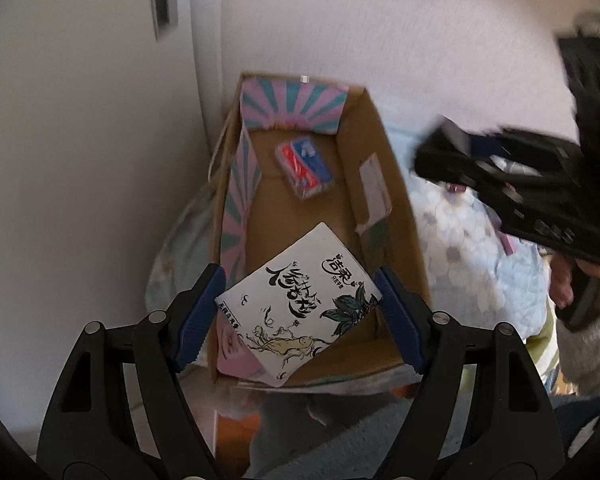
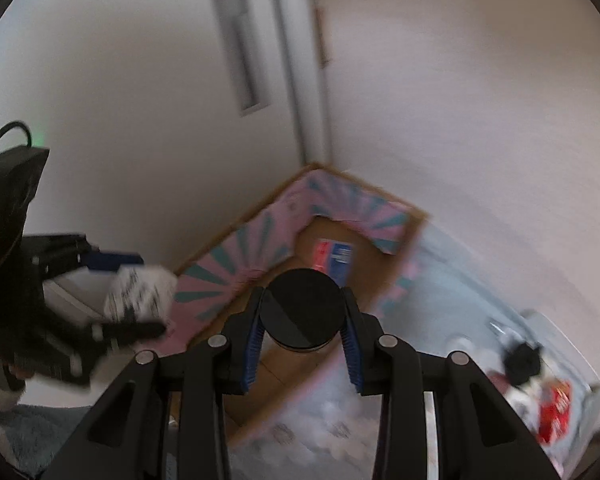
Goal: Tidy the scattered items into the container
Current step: 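Carry both items into the cardboard box and release them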
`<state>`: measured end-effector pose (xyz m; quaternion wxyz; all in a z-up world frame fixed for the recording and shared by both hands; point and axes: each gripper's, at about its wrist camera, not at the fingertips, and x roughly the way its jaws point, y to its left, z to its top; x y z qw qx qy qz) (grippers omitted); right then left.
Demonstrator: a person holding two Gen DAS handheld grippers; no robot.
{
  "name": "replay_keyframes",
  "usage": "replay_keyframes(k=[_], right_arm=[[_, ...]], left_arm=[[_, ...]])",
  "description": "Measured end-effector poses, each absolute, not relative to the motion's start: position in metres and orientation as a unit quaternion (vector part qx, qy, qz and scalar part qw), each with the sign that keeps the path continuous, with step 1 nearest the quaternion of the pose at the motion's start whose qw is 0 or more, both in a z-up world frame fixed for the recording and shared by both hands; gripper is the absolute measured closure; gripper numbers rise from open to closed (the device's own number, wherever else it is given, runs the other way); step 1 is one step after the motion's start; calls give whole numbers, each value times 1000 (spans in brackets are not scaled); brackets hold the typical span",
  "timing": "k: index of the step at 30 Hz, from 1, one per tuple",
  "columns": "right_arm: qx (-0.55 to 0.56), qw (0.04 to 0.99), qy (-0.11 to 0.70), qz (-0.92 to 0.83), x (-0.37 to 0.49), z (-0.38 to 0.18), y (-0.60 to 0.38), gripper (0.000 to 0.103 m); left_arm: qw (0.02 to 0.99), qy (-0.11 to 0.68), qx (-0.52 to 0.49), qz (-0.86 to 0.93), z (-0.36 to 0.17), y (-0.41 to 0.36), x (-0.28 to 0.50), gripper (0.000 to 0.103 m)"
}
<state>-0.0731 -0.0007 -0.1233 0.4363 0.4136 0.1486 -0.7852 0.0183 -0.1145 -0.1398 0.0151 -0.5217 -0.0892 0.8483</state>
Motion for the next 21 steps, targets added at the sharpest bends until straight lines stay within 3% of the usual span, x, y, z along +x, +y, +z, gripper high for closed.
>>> replay_keyframes(k=[12,21], right_arm=[[478,469,270,-692,-102,-213,-88,70],[497,477,287,-665,-103,-241,-105,70]], left_arm=[[37,-93,-565,819,-191,-102,4,28],[42,-96,-575,812,-197,-102,3,28]])
